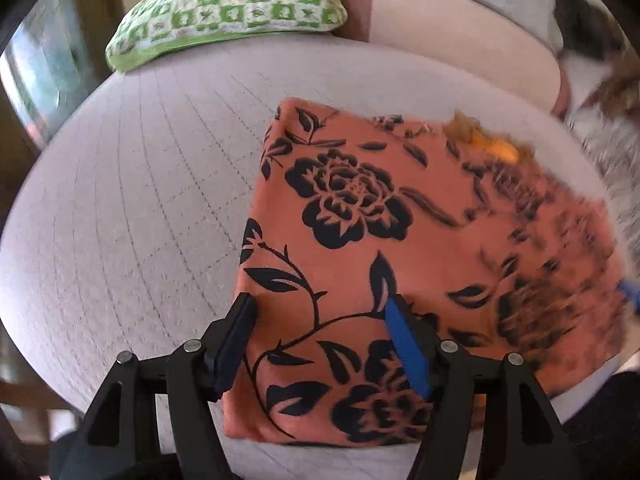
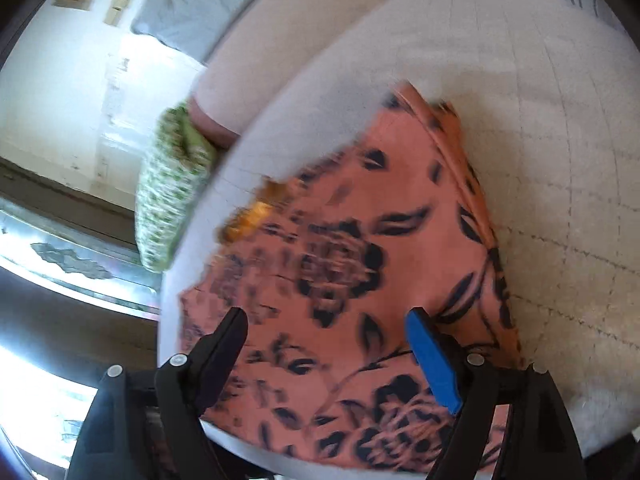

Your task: Fold small clothes

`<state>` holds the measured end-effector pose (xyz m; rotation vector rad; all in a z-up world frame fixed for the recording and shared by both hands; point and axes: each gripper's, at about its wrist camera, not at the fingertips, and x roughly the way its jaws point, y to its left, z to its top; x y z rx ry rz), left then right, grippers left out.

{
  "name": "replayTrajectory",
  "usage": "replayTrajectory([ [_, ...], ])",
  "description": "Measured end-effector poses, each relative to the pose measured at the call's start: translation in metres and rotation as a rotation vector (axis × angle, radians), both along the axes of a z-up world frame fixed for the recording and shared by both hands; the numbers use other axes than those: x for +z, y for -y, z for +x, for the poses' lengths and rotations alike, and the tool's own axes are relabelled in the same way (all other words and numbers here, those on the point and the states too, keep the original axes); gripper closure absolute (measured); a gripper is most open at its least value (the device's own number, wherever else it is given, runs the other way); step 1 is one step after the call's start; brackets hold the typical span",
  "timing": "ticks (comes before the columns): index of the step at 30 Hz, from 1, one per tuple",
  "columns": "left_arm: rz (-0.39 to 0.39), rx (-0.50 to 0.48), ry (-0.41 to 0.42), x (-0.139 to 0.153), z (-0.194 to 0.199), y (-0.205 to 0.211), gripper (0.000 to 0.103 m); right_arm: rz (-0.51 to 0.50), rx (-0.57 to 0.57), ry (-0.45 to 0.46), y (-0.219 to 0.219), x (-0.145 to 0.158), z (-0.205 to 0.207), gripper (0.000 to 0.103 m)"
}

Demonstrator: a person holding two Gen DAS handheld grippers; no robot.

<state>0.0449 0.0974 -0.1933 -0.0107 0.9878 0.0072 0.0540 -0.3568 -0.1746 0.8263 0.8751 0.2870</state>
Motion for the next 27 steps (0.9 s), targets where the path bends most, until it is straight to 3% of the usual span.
replayTrajectory([
  [2,0.043,-0.011,0.012,0.005,-0.003,0.007,0.035,-0.016,0.001,0.012,0.001,0.002,-0.009,0.018],
  [4,0.005,0.007,0.027,0.015,-0.006,0.008,0.035,-0.032,-0.019,-0.069,0.010,-0.010,-0.011,0.018],
  [6,-0.030,-0.008,0.066,0.029,-0.011,0.010,0.035,0.043,-0.053,-0.076,0.025,-0.015,-0.028,0.018],
  [9,-0.023,-0.034,0.129,0.045,-0.019,0.021,0.035,0.072,-0.138,-0.050,0.042,-0.006,-0.066,0.018],
  [13,-0.068,-0.054,0.127,0.043,-0.017,0.036,0.035,0.154,-0.201,-0.105,0.047,-0.024,-0.104,0.018],
  [17,-0.062,-0.086,0.083,0.029,-0.014,0.051,0.035,0.229,-0.251,-0.190,0.042,-0.054,-0.102,0.018],
  [27,-0.047,-0.117,0.090,0.033,-0.018,0.068,0.035,0.371,-0.325,-0.159,0.043,-0.077,-0.081,0.019],
])
